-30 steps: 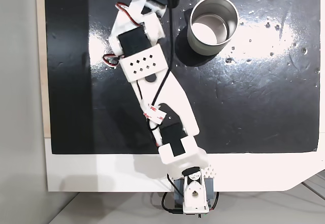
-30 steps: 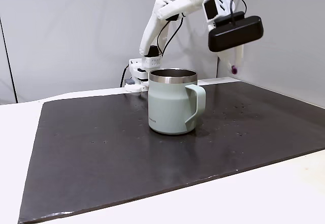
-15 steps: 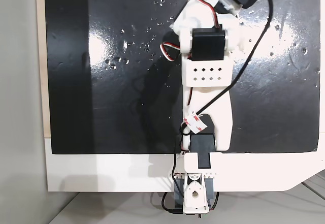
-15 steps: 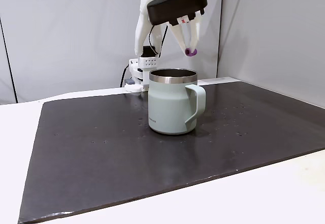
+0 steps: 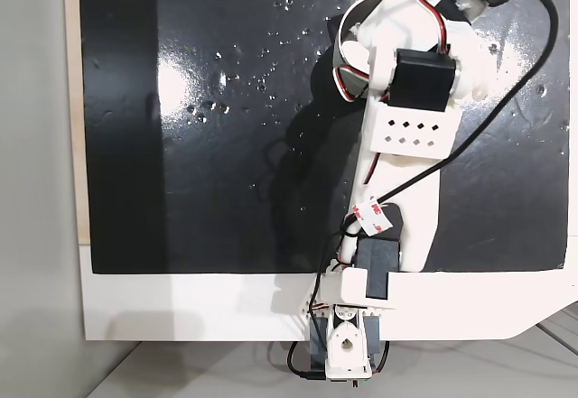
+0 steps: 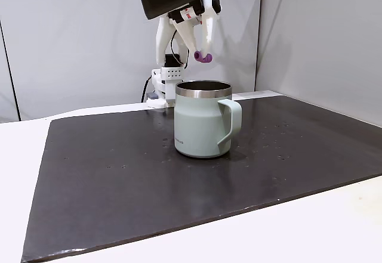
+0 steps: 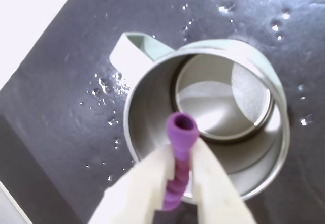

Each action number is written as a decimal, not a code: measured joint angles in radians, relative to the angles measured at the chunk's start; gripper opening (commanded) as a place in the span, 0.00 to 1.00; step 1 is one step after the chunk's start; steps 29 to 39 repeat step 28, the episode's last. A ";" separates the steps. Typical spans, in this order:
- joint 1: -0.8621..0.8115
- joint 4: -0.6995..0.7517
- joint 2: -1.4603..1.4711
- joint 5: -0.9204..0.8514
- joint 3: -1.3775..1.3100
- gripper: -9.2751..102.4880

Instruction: Grasp a pengrip and put it in the cup.

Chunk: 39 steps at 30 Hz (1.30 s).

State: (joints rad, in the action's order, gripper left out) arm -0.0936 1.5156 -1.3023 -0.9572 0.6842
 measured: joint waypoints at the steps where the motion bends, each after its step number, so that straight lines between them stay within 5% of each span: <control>1: -0.003 0.000 0.000 0.000 -0.012 0.19; 6: -0.014 0.044 0.000 -0.012 -0.084 0.37; 16: -0.015 0.199 0.000 -0.046 -0.224 0.38; 39: -0.028 0.256 0.021 -0.048 -0.339 0.38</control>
